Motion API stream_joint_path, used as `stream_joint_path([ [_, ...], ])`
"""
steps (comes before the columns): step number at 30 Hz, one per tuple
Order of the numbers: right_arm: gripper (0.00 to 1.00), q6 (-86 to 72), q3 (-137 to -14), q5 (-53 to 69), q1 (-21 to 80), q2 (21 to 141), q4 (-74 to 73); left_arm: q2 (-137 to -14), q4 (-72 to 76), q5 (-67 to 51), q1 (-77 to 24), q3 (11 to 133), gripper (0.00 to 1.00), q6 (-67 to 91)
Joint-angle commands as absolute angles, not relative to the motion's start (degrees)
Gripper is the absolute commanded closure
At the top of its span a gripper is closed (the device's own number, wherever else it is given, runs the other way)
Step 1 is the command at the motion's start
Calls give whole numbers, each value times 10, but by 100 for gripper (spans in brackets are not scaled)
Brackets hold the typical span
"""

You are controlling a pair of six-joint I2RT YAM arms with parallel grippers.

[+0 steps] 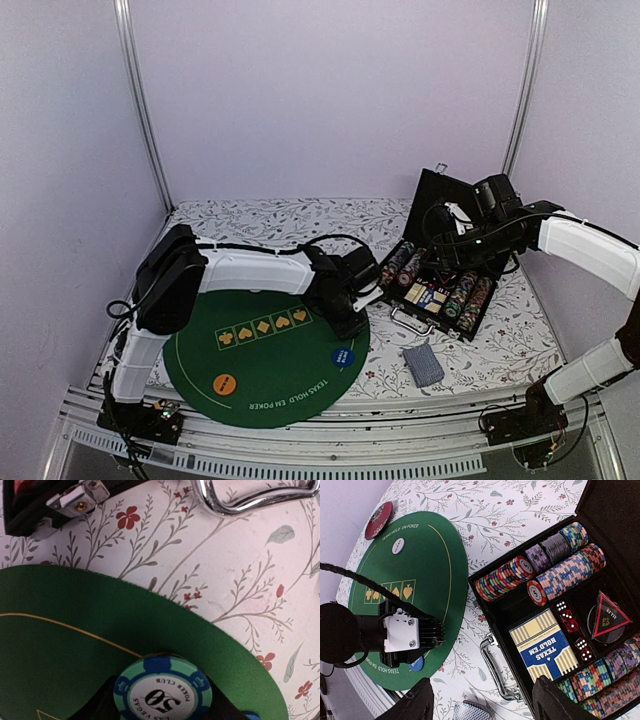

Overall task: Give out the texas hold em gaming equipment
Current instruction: Place the poker chips pile at the small blind area.

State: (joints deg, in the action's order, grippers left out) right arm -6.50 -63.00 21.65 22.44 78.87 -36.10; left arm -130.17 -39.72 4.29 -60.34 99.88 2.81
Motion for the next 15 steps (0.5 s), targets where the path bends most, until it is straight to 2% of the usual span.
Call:
stream_joint_path([
  [1,31,-59,-638,228,221,779,-370,-1317,-372,50,-608,976,47,15],
  [6,31,-57,-642,229,221,775,-373,-1306,-362,38,-607,972,45,13],
  [12,30,-55,-644,237,222,779,-380,-1279,-340,22,-607,955,19,4],
  [15,30,-55,-645,236,222,780,-381,-1256,-317,20,-606,942,14,3],
])
